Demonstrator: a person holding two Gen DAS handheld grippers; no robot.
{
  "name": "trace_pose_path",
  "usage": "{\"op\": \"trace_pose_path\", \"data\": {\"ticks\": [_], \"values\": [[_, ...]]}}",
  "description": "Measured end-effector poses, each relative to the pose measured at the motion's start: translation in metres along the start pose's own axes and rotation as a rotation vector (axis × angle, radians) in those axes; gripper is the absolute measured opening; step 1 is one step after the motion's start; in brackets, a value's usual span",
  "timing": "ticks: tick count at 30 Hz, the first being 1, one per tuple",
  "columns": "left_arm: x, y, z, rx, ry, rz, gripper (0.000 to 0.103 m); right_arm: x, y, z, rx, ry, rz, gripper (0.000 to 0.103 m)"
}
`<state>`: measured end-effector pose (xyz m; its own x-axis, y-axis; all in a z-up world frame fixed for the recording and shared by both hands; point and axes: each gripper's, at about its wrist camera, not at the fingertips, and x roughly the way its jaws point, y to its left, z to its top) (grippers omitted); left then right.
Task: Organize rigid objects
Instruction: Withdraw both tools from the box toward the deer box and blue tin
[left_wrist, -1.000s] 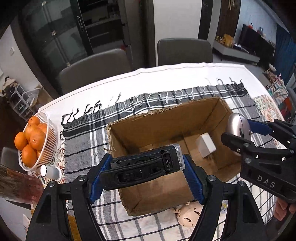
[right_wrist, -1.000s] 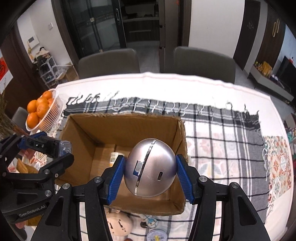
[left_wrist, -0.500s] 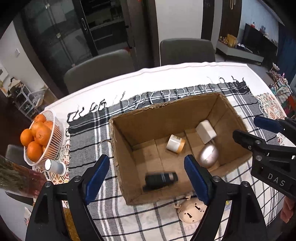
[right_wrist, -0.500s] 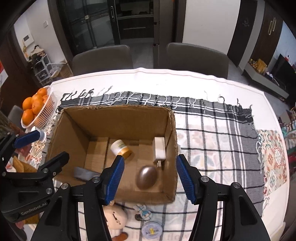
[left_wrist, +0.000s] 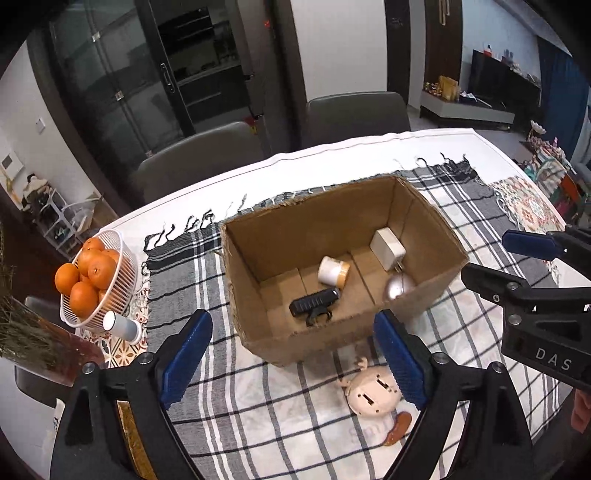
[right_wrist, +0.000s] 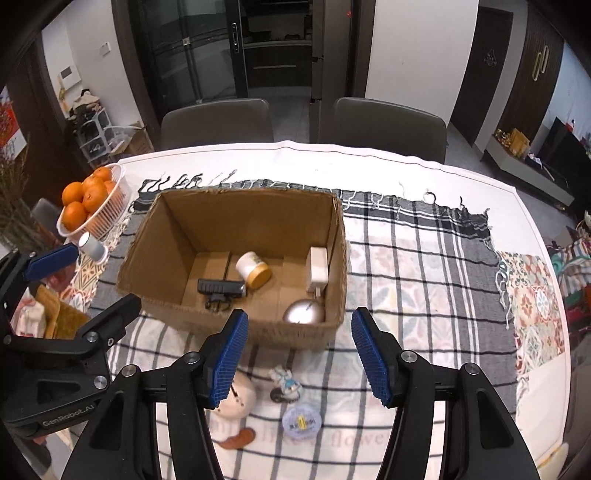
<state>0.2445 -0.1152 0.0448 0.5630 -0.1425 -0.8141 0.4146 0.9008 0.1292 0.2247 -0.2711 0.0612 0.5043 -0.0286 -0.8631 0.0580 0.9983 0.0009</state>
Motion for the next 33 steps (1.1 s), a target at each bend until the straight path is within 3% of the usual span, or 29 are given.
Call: {"op": "trace_pose_path", "data": {"ticks": [11, 33], "values": [[0.002, -0.020, -0.026, 0.045, 0.028, -0.035, 0.091, 0.000, -0.005, -0.035, 0.012, 0.048, 0.010, 0.059], [0.050, -0.048, -0.068, 0.082, 0.178, -0.089, 0.091, 0.046, -0.014, -0.086, 0.033, 0.200, 0.037, 0.059]]}}
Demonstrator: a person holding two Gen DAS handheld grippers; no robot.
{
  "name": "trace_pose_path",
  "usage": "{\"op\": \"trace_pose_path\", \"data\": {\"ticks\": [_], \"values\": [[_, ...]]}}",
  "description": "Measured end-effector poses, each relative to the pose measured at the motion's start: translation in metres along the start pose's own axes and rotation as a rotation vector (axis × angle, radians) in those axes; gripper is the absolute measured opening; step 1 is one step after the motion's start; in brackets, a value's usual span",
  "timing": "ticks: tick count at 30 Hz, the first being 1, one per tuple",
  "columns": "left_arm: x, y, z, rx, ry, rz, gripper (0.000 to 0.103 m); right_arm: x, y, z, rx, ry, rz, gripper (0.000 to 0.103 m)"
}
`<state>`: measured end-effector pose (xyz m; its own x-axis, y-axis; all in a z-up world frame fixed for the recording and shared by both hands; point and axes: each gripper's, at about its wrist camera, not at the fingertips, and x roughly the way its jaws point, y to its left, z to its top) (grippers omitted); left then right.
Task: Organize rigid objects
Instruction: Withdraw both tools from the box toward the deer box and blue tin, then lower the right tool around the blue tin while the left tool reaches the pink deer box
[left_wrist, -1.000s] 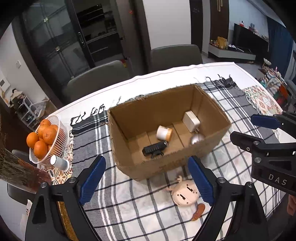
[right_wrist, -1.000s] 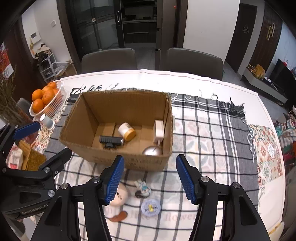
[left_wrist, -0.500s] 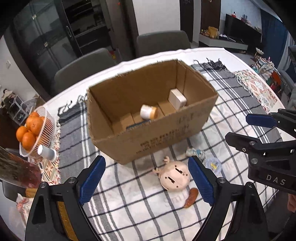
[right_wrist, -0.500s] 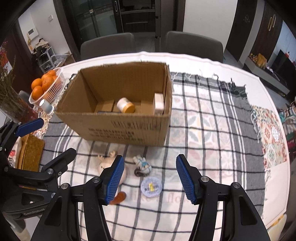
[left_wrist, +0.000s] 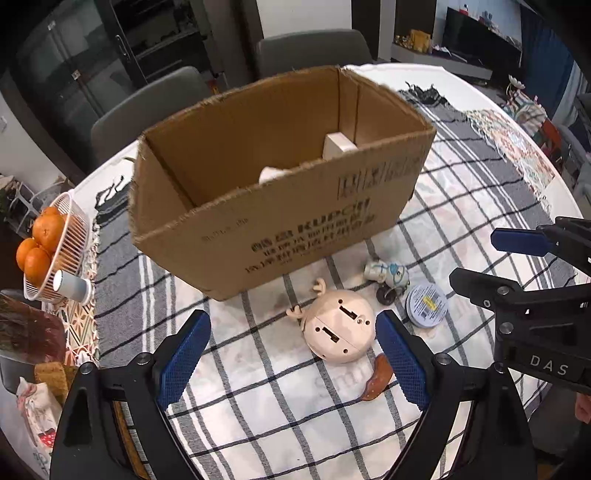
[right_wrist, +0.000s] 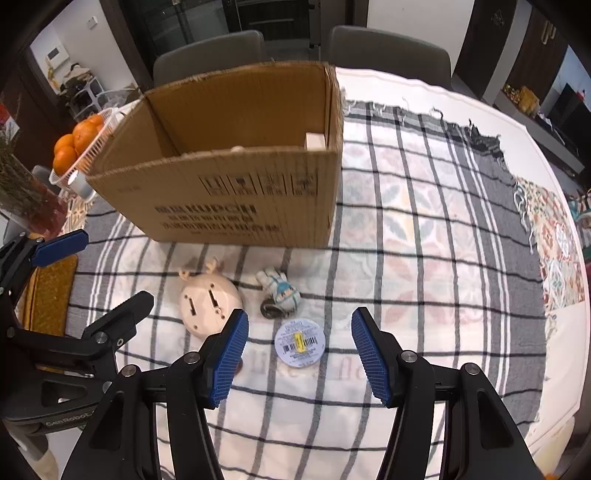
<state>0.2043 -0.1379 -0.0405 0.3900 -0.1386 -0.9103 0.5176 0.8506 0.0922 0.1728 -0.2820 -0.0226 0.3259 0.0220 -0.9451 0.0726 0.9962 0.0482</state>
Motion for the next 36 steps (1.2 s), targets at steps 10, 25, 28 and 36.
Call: {"op": "trace_pose_path", "data": {"ticks": [10, 25, 28, 36], "values": [[0.030, -0.009, -0.010, 0.024, 0.070, -0.015, 0.091, 0.033, -0.012, -0.009, 0.040, 0.063, 0.018, 0.059], [0.078, -0.016, -0.024, 0.003, 0.172, -0.036, 0.092, 0.077, -0.017, -0.019, 0.113, 0.149, 0.077, 0.059], [0.083, -0.015, -0.024, -0.012, 0.184, -0.049, 0.091, 0.082, -0.018, -0.020, 0.126, 0.159, 0.080, 0.059], [0.094, -0.018, -0.026, -0.037, 0.202, -0.065, 0.095, 0.093, -0.017, -0.022, 0.142, 0.174, 0.080, 0.059]]}}
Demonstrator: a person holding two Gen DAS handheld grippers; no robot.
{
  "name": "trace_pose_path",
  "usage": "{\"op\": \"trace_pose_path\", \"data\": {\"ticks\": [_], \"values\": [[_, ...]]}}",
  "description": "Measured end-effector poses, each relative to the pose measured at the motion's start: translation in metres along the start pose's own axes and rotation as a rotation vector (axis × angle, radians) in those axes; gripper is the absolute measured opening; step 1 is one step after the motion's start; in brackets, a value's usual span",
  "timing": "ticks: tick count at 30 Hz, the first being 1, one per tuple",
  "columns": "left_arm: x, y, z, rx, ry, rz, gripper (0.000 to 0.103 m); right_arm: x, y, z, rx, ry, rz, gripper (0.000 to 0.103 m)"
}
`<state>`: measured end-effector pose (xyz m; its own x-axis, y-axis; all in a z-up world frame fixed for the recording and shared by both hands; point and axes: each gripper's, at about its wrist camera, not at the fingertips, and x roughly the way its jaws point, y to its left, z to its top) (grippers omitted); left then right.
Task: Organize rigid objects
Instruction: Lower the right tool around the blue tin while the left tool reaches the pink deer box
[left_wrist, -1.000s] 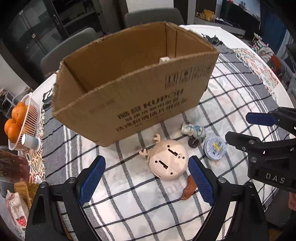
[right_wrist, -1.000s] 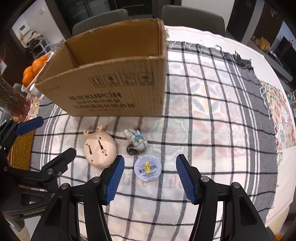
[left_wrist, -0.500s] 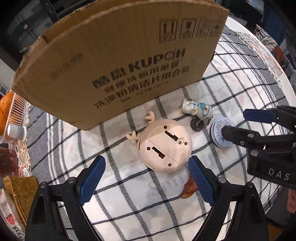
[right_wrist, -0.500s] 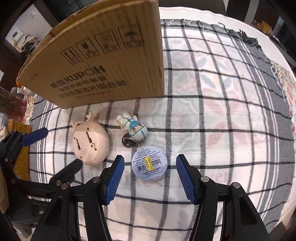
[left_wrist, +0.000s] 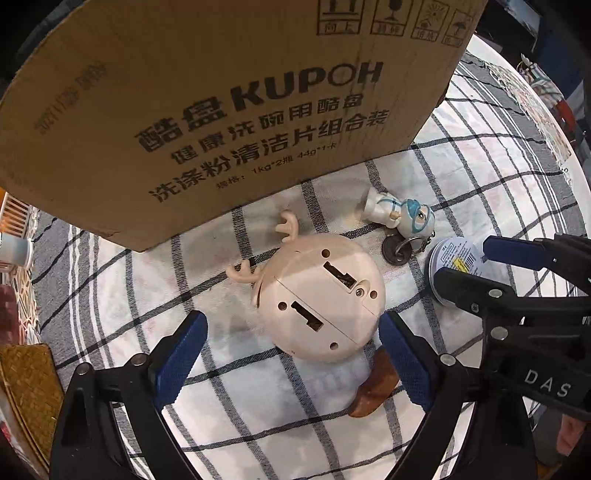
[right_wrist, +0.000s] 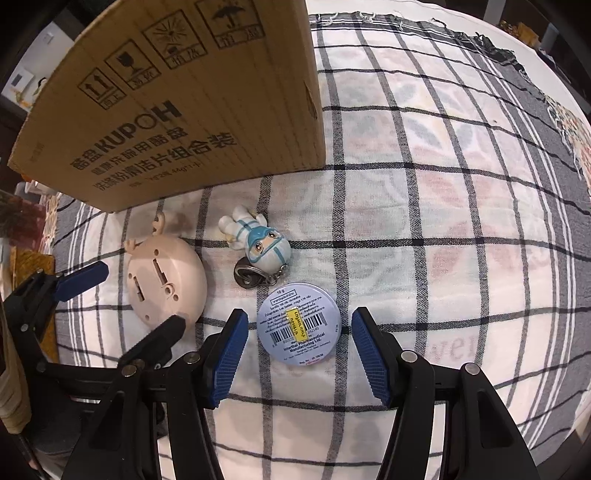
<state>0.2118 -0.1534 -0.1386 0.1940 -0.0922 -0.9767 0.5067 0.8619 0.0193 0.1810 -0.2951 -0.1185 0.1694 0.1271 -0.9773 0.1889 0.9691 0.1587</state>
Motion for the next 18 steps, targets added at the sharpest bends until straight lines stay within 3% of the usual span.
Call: {"op": "trace_pose_path", "data": {"ticks": [14, 18], "values": [[0.028, -0.018, 0.006, 0.017, 0.001, 0.057, 0.094, 0.015, -0.001, 0.000, 0.032, 0.031, -0.023, 0.059], [0.030, -0.029, 0.015, 0.027, -0.013, 0.053, 0.088, 0.017, 0.000, 0.001, 0.052, 0.058, -0.010, 0.058]]}}
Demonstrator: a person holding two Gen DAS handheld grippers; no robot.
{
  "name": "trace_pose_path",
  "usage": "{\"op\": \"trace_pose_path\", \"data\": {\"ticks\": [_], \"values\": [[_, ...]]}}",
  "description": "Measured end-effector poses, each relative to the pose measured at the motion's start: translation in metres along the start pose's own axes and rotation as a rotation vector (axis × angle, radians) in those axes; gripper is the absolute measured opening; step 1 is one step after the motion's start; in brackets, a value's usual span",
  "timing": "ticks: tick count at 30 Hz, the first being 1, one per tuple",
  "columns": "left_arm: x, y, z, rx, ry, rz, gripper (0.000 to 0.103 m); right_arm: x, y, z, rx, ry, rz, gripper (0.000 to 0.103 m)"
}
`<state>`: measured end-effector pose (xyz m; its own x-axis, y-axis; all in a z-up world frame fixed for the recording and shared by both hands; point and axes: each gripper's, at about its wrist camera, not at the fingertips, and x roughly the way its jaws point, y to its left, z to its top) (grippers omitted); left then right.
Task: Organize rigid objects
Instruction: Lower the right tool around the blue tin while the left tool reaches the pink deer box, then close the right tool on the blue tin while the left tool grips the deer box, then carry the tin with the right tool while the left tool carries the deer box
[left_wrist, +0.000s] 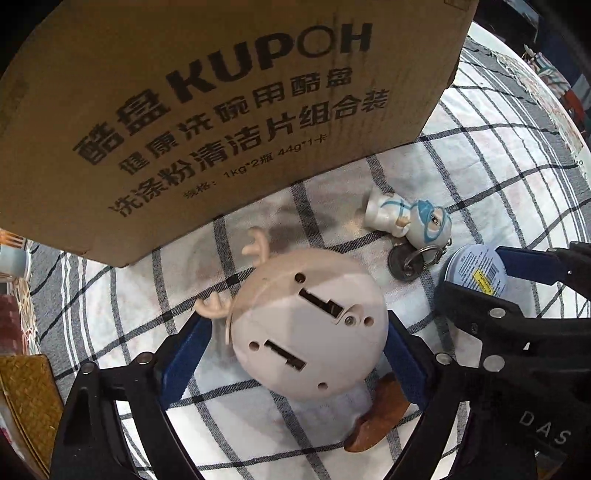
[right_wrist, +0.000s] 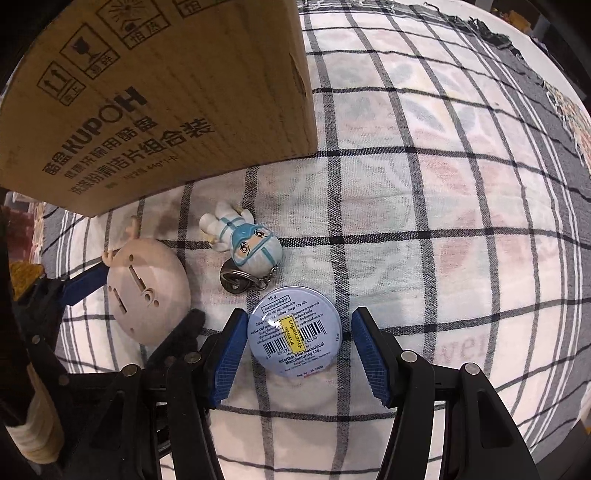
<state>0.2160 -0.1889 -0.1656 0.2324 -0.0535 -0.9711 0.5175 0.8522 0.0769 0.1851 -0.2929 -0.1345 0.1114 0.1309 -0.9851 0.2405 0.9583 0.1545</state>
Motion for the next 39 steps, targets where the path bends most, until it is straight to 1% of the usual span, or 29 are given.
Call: {"op": "trace_pose_path", "data": {"ticks": [2, 3, 4, 6, 8, 11, 16, 21, 23, 25, 28, 32, 35, 39], "values": [[0.002, -0.004, 0.006, -0.001, -0.006, -0.020, 0.082, 0.000, 0.001, 0.003, 0.003, -0.002, 0.007, 0.056], [0.001, -0.005, 0.008, -0.002, -0.008, -0.042, 0.076, 0.001, 0.001, 0.003, 0.005, -0.002, 0.013, 0.052], [-0.002, -0.008, 0.015, -0.004, -0.006, -0.047, 0.076, 0.000, 0.002, 0.003, 0.008, -0.003, 0.018, 0.052], [-0.003, -0.009, 0.015, -0.002, -0.016, -0.048, 0.075, -0.001, 0.000, 0.003, 0.011, -0.003, 0.020, 0.052], [-0.002, 0.004, 0.008, -0.010, -0.021, -0.044, 0.075, -0.002, -0.001, 0.002, 0.012, -0.006, 0.014, 0.052], [-0.012, 0.013, -0.007, -0.020, -0.036, -0.023, 0.075, -0.006, -0.006, -0.001, 0.008, -0.017, -0.006, 0.052], [-0.027, 0.021, -0.013, -0.046, -0.068, -0.020, 0.075, -0.010, -0.008, -0.008, -0.005, -0.036, -0.019, 0.052], [-0.050, 0.036, -0.020, -0.105, -0.117, -0.017, 0.075, -0.024, 0.000, -0.016, -0.025, -0.073, -0.026, 0.052], [-0.055, 0.039, -0.015, -0.128, -0.141, -0.021, 0.075, -0.033, 0.002, -0.018, -0.036, -0.096, -0.031, 0.052], [-0.065, 0.043, -0.017, -0.147, -0.161, -0.012, 0.075, -0.041, 0.003, -0.019, -0.041, -0.116, -0.034, 0.052], [-0.079, 0.051, -0.022, -0.169, -0.191, -0.020, 0.075, -0.053, 0.007, -0.021, -0.047, -0.141, -0.034, 0.052], [-0.096, 0.055, -0.025, -0.182, -0.222, -0.034, 0.075, -0.070, 0.015, -0.020, -0.065, -0.186, -0.044, 0.052], [-0.109, 0.060, -0.028, -0.196, -0.252, -0.060, 0.075, -0.085, 0.020, -0.020, -0.086, -0.226, -0.048, 0.052], [-0.126, 0.062, -0.029, -0.204, -0.302, -0.060, 0.075, -0.107, 0.023, -0.023, -0.103, -0.282, -0.037, 0.052]]}}
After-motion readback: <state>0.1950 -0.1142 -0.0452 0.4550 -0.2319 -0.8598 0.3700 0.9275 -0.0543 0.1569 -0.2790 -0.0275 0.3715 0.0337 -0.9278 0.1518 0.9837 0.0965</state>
